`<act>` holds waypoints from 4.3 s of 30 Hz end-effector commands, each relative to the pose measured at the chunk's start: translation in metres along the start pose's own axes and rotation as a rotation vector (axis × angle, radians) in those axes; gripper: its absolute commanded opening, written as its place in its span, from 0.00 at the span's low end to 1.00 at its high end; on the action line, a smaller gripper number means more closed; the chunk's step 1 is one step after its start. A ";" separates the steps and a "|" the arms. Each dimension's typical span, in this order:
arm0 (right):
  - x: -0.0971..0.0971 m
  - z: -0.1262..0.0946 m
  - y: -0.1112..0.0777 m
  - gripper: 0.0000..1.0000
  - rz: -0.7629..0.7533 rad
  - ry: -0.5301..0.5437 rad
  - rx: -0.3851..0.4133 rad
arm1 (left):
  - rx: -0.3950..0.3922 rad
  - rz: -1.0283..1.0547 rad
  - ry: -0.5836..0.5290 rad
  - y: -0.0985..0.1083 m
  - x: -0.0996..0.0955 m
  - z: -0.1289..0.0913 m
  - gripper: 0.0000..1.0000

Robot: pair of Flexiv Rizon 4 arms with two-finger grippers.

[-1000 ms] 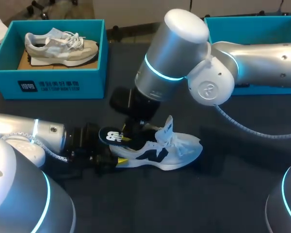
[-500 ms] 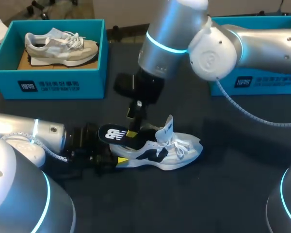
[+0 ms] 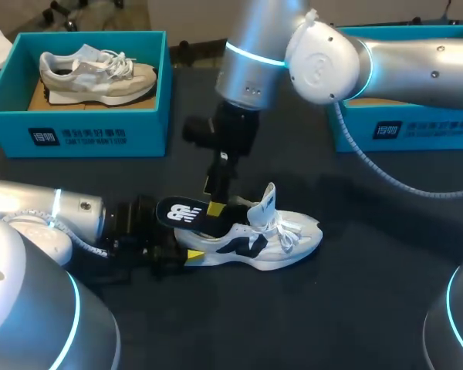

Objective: Take the shoe out of the shoebox, open the shoe tongue, remove and reinsert the insole, then place the shoe into the shoebox

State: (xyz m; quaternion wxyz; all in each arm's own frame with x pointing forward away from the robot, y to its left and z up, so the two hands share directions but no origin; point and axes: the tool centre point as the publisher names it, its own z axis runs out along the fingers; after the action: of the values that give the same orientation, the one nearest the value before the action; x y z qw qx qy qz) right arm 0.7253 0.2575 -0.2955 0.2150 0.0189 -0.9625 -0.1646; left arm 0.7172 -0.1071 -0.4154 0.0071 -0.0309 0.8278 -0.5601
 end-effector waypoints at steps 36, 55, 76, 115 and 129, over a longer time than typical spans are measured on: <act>0.004 0.037 0.000 0.42 0.072 0.119 -0.107 | -0.001 -0.001 -0.003 0.000 0.001 0.001 0.00; -0.008 0.029 0.019 0.00 0.048 0.095 -0.228 | -0.001 -0.001 -0.003 0.000 0.001 0.001 0.00; -0.020 -0.038 0.058 0.00 0.013 -0.087 -0.500 | -0.001 -0.001 -0.003 0.000 0.001 0.001 0.00; -0.025 -0.106 0.079 0.00 0.012 -0.136 -0.636 | -0.001 -0.001 -0.003 0.000 0.001 0.001 0.00; -0.007 -0.176 0.088 0.00 0.072 -0.056 -0.772 | -0.001 -0.001 -0.003 0.000 0.001 0.001 0.00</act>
State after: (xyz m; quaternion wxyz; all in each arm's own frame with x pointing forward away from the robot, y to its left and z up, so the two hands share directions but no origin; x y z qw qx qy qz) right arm 0.8108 0.2955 -0.1305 0.1863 -0.0998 -0.8343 -0.5091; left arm 0.7175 -0.1071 -0.4154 0.0072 -0.0311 0.8278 -0.5601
